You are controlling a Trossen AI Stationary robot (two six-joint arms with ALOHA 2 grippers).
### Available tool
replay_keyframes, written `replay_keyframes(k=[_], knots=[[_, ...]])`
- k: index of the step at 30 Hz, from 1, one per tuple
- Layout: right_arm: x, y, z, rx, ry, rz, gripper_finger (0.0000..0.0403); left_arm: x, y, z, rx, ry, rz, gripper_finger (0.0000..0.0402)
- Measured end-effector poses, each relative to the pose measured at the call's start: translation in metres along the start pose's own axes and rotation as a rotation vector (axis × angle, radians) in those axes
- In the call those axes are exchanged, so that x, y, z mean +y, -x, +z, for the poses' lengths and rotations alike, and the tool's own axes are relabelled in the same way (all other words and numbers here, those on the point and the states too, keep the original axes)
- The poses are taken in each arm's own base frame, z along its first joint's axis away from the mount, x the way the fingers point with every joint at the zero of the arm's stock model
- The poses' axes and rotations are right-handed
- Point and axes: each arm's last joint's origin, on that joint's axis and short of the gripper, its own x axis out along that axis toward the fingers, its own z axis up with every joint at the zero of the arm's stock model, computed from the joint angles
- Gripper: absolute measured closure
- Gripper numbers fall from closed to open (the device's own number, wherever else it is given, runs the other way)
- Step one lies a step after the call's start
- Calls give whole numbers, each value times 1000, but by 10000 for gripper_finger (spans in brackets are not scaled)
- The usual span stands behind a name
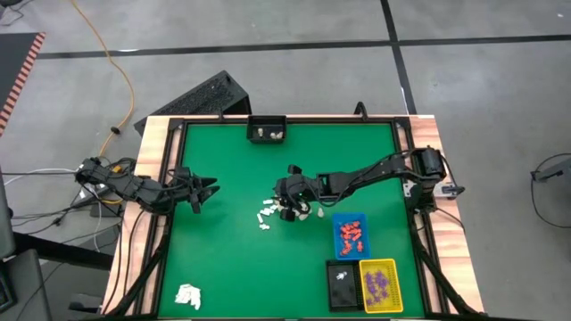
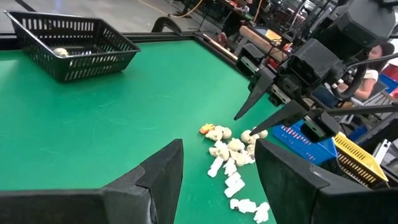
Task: Sort Halloween decoration
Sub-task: Put the orange skeleton toy into the blue bin
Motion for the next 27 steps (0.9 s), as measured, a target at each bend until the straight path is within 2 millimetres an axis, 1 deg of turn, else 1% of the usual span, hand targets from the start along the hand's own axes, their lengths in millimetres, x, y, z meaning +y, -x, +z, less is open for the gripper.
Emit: replay_keyframes(k=[6,11,27], knots=[[0,0,0,0,-13,-1,266,0,0,0,-4,-5,6,213],[0,0,0,0,-29,-1,266,0,0,0,-4,-46,8,213],[2,0,0,-1,-50,2,266,2,0,-2,12,-50,22,213]])
